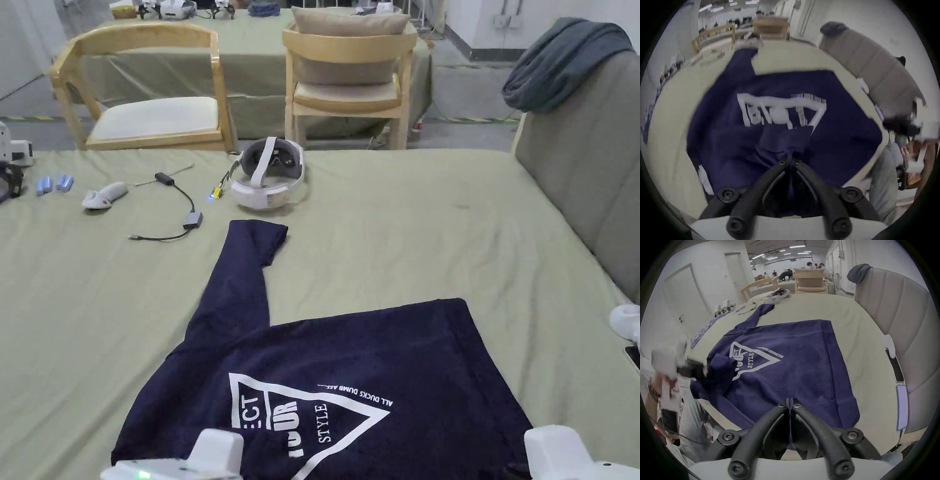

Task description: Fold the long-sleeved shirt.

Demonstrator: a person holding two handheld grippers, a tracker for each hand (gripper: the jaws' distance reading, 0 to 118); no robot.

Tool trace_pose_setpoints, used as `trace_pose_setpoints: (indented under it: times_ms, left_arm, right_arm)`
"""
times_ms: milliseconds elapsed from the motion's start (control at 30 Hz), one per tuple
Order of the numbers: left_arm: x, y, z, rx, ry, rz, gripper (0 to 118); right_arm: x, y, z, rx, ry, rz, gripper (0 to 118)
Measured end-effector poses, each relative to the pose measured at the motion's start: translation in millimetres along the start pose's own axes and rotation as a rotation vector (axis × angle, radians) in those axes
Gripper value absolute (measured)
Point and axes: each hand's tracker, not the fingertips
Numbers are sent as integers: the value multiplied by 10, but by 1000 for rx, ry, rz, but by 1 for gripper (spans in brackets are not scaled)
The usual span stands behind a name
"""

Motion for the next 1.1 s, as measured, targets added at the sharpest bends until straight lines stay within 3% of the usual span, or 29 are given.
trace_pose_setpoints:
  times_ms: [100, 167, 200, 267, 300, 400, 433, 467, 500, 533, 700, 733, 767, 800, 833, 900, 933, 1033, 1100]
  left_arm:
    - [-60, -258, -244, -45, 6, 97, 5]
    - [-116, -286, -225, 43, -60, 98, 25]
    - [-90, -275, -140, 58, -108, 97, 39]
    - [-66, -198, 36, 77, -101, 105, 92]
    - [-70, -151, 147, 90, -94, 92, 109]
    - [-188, 11, 630, 255, -82, 81, 102]
    - [-280, 90, 777, 291, -78, 103, 89]
    - [-367, 189, 929, 308, -46, 143, 65]
    - [-460, 271, 1004, 321, -21, 164, 29]
    - [-572, 361, 1068, 353, 18, 180, 7]
    - [-1005, 878, 1137, 394, 174, 175, 7]
    - [-1090, 986, 1087, 396, 178, 187, 13]
    - [-1169, 1095, 1025, 395, 198, 203, 33]
    - [-1241, 1170, 950, 393, 197, 199, 33]
    - [-1318, 1264, 837, 394, 208, 207, 44]
    - [-1428, 1408, 581, 325, 259, 201, 93]
    - [-1460, 1467, 461, 315, 278, 189, 104]
    - [-1564, 1557, 61, 230, 341, 134, 87]
    - [-1624, 1580, -174, 154, 360, 160, 87]
  right_arm:
    - [-66, 20, 6, -2, 17, 30, 0]
    - [-139, 57, 60, 3, 25, 47, 0]
    - [-147, 64, 77, 5, 27, 50, 0]
    - [-144, 71, 102, 14, 29, 50, 0]
    - [-139, 75, 104, 18, 26, 46, 0]
    - [-125, 74, 113, 22, 16, 40, 0]
    - [-142, 80, 126, 20, 15, 41, 0]
    - [-137, 77, 123, 18, 15, 38, 0]
    - [-133, 75, 115, 14, 14, 38, 0]
    - [-130, 74, 101, 10, 12, 40, 0]
    - [-136, 84, 79, -6, 8, 41, 0]
    - [-137, 85, 74, -8, 7, 39, 0]
    - [-137, 87, 67, -10, 5, 35, 0]
    - [-134, 87, 60, -12, 2, 33, 0]
    - [-126, 85, 53, -12, 0, 32, 0]
    - [-125, 88, 49, -14, -1, 26, 0]
    - [-126, 87, 53, -14, -2, 23, 0]
    - [-114, 88, 62, -19, -6, 16, 0]
    - [-84, 80, 50, -26, -9, 14, 0]
